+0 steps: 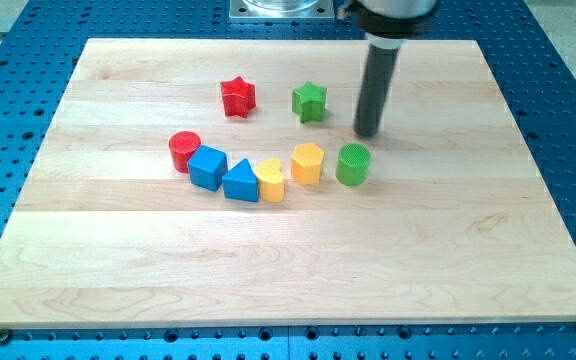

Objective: Slide the hexagon to the bottom left of the green circle

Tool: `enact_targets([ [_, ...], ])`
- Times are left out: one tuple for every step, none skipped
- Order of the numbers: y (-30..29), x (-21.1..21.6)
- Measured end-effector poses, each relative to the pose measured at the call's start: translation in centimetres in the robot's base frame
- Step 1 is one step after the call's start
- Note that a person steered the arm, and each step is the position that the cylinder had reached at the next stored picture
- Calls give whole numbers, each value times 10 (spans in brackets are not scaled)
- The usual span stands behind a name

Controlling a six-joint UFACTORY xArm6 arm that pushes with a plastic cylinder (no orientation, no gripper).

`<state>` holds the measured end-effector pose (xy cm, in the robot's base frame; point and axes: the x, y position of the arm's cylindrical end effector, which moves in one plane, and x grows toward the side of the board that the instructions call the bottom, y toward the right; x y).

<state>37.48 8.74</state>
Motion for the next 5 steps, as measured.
enact_targets([
  [-34, 0],
  [-55, 8],
  [-55, 34],
  [-61, 58],
  [-61, 71],
])
